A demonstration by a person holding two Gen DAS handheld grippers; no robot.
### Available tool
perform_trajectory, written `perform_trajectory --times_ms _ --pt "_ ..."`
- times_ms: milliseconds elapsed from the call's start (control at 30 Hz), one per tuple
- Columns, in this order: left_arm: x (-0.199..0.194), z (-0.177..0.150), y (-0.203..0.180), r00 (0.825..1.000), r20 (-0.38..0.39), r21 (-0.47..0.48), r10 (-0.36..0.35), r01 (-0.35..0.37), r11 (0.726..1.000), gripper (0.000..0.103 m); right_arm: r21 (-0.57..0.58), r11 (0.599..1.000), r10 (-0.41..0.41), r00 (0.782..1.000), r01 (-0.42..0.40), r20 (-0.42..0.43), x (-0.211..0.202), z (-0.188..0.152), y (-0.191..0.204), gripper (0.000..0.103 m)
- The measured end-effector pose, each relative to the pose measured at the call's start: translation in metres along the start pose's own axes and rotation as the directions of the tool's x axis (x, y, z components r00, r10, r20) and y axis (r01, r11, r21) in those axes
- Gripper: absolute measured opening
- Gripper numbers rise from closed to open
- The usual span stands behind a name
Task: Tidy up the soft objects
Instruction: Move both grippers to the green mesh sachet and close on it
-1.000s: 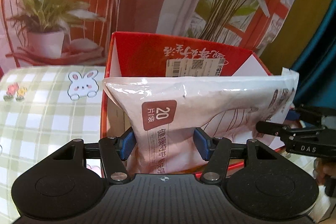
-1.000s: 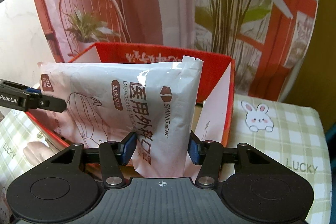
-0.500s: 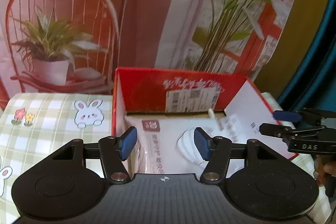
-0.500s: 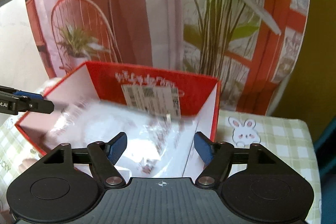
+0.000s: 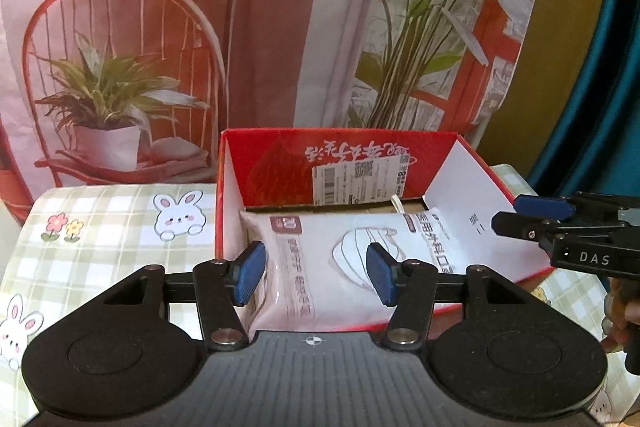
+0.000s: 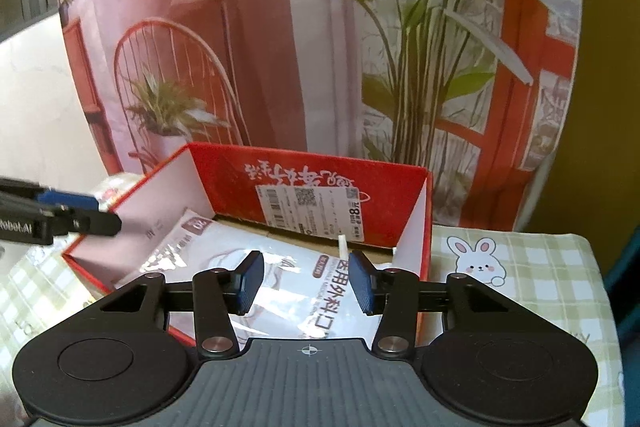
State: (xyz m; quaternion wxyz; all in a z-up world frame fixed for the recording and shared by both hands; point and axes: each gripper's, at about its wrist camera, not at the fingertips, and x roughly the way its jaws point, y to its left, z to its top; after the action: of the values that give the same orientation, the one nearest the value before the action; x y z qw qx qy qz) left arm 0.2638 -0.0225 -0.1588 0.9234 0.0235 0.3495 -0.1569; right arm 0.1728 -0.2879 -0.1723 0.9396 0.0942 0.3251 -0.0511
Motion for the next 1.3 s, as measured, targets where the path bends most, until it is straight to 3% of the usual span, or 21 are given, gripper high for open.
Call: perform_trajectory --times_ms 400,833,1133,1300 --pt "-0.038 -0.052 -0.004 0.999 -0.034 -0.032 -0.038 0.037 0.999 0.059 0.043 0.999 0.028 0.997 -0.031 0.074 -0.049 -0.041 0.025 0.048" --pt "-0.023 -0.114 0.006 0.984 -0.175 -0.138 -0.043 0.018 0.99 0.059 0.068 0.994 0.09 0.99 -0.082 -0.11 -0.037 -0.119 0.047 0.051" --pt "-0.019 -0.119 0.002 0.984 -0.166 -0.127 -0.062 0.041 0.991 0.059 0.015 0.992 0.125 0.982 -0.124 -0.144 -0.026 -0.125 0.057 0.05" --pt "-0.006 -0.103 -0.004 0.986 -0.147 -0.096 -0.076 0.063 0.993 0.058 -0.019 0.989 0.14 0.976 -0.145 -0.164 -0.015 -0.125 0.061 0.05"
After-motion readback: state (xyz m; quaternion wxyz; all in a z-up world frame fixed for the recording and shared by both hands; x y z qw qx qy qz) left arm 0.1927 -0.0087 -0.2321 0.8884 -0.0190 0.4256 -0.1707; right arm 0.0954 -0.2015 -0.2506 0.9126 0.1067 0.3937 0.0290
